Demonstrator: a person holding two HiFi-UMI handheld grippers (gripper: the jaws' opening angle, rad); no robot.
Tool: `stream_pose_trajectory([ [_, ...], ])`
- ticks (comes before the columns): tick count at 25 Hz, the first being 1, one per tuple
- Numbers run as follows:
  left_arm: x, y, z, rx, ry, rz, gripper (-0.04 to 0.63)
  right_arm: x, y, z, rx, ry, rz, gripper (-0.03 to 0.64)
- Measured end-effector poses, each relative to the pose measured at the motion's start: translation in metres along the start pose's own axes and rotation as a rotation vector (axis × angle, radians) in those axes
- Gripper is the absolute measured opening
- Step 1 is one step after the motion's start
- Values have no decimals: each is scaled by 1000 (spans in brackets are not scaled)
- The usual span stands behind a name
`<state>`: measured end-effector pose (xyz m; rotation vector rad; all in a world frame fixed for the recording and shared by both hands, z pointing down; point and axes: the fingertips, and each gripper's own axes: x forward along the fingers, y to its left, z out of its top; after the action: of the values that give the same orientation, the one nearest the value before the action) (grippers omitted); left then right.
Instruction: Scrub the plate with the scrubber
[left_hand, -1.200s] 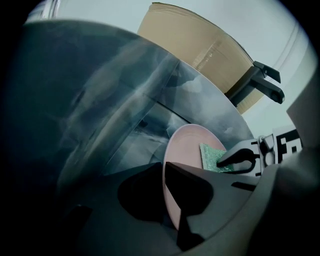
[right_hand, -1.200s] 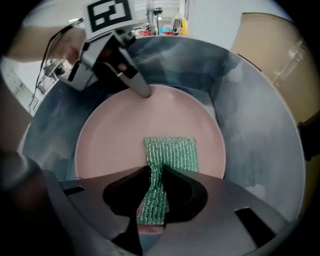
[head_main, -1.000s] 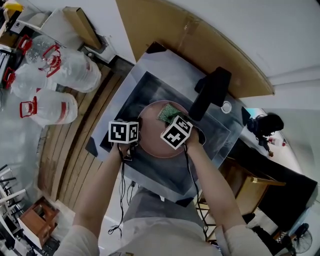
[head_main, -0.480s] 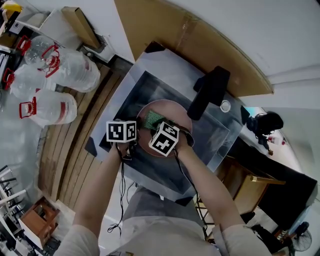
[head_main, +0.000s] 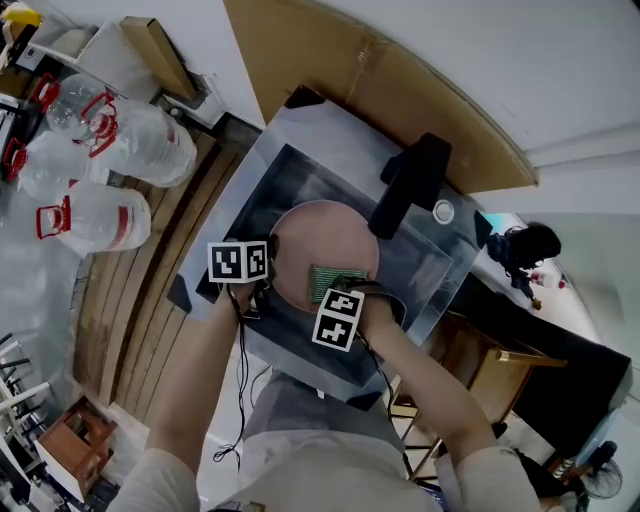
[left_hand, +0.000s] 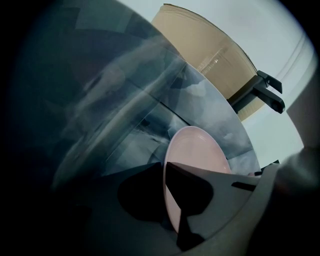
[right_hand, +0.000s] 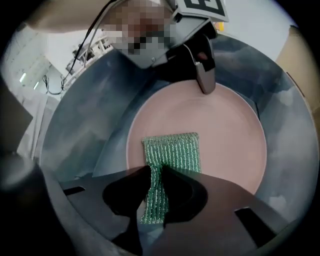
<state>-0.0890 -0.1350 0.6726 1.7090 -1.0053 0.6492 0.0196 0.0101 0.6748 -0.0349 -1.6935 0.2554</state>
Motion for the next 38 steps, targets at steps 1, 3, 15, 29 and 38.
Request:
stream_pose_trajectory([
  [1,0,0,0,1,0,1,35,0,-6,-9,1,31,-18,110],
  [3,0,0,0,0,1,0,35,-3,-22,-22,24,67,-49,110],
  [15,2,-3,0,14,-5,-8,34,-26,-141,20,288,-218,-239,112],
  [29,1,-1,0,-46,-29,0,37,-9,-2,52,3,-254,139,112],
  [38,2,-2,-1,-29,-18,-11,36,-12,-58,-31,71,44,-57,109],
])
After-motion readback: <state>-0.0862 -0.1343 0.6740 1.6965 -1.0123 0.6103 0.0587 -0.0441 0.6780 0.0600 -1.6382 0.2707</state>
